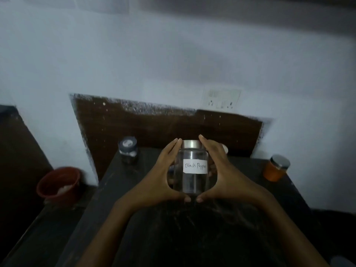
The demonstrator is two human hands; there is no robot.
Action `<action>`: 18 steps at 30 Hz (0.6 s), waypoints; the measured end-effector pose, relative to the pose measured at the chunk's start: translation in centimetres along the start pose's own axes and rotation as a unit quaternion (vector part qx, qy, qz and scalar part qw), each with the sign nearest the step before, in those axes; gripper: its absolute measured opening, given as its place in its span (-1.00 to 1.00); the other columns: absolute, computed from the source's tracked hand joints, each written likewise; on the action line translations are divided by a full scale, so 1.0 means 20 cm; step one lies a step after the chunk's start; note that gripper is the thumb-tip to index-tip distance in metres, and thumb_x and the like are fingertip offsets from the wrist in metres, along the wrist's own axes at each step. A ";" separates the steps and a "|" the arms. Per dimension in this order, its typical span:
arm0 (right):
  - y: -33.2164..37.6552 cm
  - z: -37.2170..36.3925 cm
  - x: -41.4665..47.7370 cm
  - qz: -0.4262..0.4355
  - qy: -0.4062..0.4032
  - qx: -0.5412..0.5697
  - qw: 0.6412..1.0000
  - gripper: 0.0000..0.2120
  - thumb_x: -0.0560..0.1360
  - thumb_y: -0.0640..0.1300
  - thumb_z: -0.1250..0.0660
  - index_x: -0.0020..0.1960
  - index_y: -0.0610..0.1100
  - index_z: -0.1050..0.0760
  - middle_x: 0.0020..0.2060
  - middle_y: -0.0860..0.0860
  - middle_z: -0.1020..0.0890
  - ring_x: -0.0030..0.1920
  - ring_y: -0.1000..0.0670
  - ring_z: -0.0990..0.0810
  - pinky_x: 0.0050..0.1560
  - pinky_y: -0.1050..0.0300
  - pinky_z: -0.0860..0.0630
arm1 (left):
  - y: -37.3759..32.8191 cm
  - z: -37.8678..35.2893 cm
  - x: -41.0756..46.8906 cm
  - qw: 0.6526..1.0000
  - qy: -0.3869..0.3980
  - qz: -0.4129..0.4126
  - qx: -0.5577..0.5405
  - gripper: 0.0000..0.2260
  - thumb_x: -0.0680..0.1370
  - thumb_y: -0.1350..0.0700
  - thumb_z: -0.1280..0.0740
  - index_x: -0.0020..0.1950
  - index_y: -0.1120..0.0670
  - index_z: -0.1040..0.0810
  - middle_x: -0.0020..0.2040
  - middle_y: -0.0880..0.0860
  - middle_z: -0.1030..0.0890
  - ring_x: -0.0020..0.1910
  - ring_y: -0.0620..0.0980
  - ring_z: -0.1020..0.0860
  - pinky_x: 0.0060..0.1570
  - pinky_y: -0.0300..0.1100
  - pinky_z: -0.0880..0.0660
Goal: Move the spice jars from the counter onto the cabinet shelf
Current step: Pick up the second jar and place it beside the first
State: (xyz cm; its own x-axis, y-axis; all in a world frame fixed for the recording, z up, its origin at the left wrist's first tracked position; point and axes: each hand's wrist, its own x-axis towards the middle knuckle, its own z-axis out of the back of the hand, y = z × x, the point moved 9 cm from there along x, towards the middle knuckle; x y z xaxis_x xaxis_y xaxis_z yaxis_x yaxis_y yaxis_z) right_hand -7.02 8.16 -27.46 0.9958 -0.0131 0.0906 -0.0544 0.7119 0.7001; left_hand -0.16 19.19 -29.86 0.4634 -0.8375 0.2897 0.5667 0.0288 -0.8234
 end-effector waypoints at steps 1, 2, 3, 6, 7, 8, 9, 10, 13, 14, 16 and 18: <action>0.03 0.05 0.03 0.014 -0.007 -0.005 1.000 0.26 0.12 -0.01 -0.63 0.39 0.42 0.27 0.27 0.49 0.07 0.29 0.34 -0.13 0.12 0.43 -0.37 | -0.03 0.04 0.04 1.000 -0.006 -0.016 0.015 0.10 0.22 -0.09 -0.60 0.41 -0.45 0.18 0.48 -0.37 0.14 0.47 -0.34 0.01 0.31 -0.49 -0.18; 0.06 0.08 0.07 0.025 -0.013 -0.004 1.000 0.26 0.13 -0.01 -0.63 0.39 0.42 0.27 0.30 0.47 0.08 0.29 0.36 -0.13 0.09 0.44 -0.39 | -0.07 0.08 0.07 0.999 -0.012 -0.032 0.035 0.10 0.22 -0.10 -0.59 0.41 -0.45 0.19 0.48 -0.37 0.16 0.47 -0.34 0.05 0.31 -0.53 -0.16; 0.10 0.14 0.10 0.038 -0.023 -0.007 0.999 0.26 0.12 -0.01 -0.63 0.39 0.42 0.27 0.31 0.46 0.10 0.30 0.35 -0.13 0.07 0.45 -0.41 | -0.12 0.13 0.12 0.997 -0.018 -0.050 0.051 0.09 0.23 -0.12 -0.58 0.41 -0.44 0.20 0.48 -0.37 0.19 0.48 -0.33 0.07 0.32 -0.51 -0.16; 0.22 0.30 0.21 0.075 -0.061 -0.016 0.995 0.27 0.11 -0.04 -0.64 0.39 0.42 0.25 0.32 0.46 0.11 0.36 0.17 -0.18 0.16 0.35 -0.47 | -0.26 0.29 0.24 0.993 -0.037 -0.083 0.078 0.10 0.23 -0.15 -0.57 0.43 -0.42 0.21 0.47 -0.39 0.23 0.50 -0.24 0.04 0.34 -0.14 -0.39; 0.26 0.35 0.24 0.084 -0.069 -0.021 0.994 0.27 0.10 -0.04 -0.64 0.40 0.42 0.24 0.32 0.46 0.11 0.36 0.15 -0.20 0.18 0.34 -0.47 | -0.30 0.33 0.28 0.991 -0.042 -0.090 0.092 0.10 0.22 -0.15 -0.57 0.43 -0.41 0.21 0.46 -0.40 0.23 0.50 -0.24 0.02 0.32 -0.05 -0.41; 0.31 0.41 0.28 0.098 -0.081 -0.036 0.991 0.26 0.10 -0.03 -0.65 0.40 0.41 0.23 0.33 0.45 0.10 0.36 0.14 -0.21 0.19 0.34 -0.46 | -0.35 0.39 0.31 0.988 -0.050 -0.102 0.109 0.11 0.22 -0.13 -0.58 0.44 -0.41 0.21 0.46 -0.40 0.24 0.49 -0.27 0.01 0.32 -0.04 -0.41; 0.37 0.48 0.31 0.116 -0.096 -0.054 0.987 0.26 0.10 0.00 -0.64 0.40 0.41 0.23 0.34 0.44 0.10 0.36 0.15 -0.22 0.19 0.35 -0.46 | -0.41 0.45 0.36 0.984 -0.059 -0.117 0.124 0.12 0.22 -0.12 -0.59 0.43 -0.41 0.21 0.46 -0.39 0.24 0.47 -0.32 -0.02 0.32 -0.07 -0.42; 0.43 0.55 0.34 0.133 -0.110 -0.071 0.982 0.25 0.11 0.02 -0.64 0.39 0.42 0.24 0.34 0.44 0.10 0.35 0.15 -0.23 0.18 0.36 -0.46 | -0.47 0.51 0.40 0.979 -0.069 -0.134 0.138 0.12 0.23 -0.10 -0.59 0.44 -0.40 0.22 0.47 -0.38 0.24 0.45 -0.36 -0.06 0.29 -0.11 -0.44; 0.64 0.76 0.43 0.179 -0.146 -0.115 0.966 0.19 0.13 0.03 -0.62 0.37 0.43 0.21 0.31 0.45 0.09 0.30 0.15 -0.26 0.12 0.44 -0.45 | -0.67 0.69 0.53 0.961 -0.100 -0.184 0.180 0.11 0.25 -0.08 -0.58 0.46 -0.36 0.22 0.47 -0.37 0.23 0.45 -0.26 -0.14 0.21 -0.20 -0.49; 0.71 0.83 0.46 0.196 -0.161 -0.132 0.958 0.18 0.13 0.03 -0.62 0.36 0.42 0.20 0.30 0.45 0.08 0.27 0.15 -0.28 0.09 0.47 -0.45 | -0.74 0.74 0.57 0.953 -0.113 -0.200 0.199 0.11 0.26 -0.08 -0.58 0.46 -0.34 0.23 0.47 -0.37 0.24 0.45 -0.25 -0.14 0.21 -0.27 -0.47; 0.84 0.96 0.50 0.225 -0.193 -0.169 0.940 0.19 0.12 0.00 -0.63 0.37 0.38 0.19 0.30 0.41 0.05 0.22 0.13 -0.32 0.05 0.41 -0.49 | -0.87 0.86 0.65 0.934 -0.138 -0.227 0.238 0.12 0.26 -0.07 -0.57 0.47 -0.32 0.25 0.46 -0.37 0.27 0.42 -0.28 -0.15 0.18 -0.42 -0.42; 0.94 1.06 0.54 0.240 -0.218 -0.194 0.926 0.22 0.10 -0.02 -0.64 0.39 0.37 0.20 0.31 0.37 0.03 0.18 0.10 -0.36 0.03 0.27 -0.56 | -0.99 0.95 0.71 0.919 -0.152 -0.245 0.268 0.13 0.26 -0.06 -0.58 0.46 -0.33 0.26 0.47 -0.37 0.27 0.37 -0.31 -0.18 0.13 -0.48 -0.41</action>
State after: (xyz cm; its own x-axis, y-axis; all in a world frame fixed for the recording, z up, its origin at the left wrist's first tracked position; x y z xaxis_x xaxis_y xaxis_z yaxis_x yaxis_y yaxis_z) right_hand 1.11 6.47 1.74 0.7342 0.1485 0.6625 -0.3686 0.9066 0.2053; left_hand 8.21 17.10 -0.24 0.1851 -0.6330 0.7517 0.9747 0.0205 -0.2227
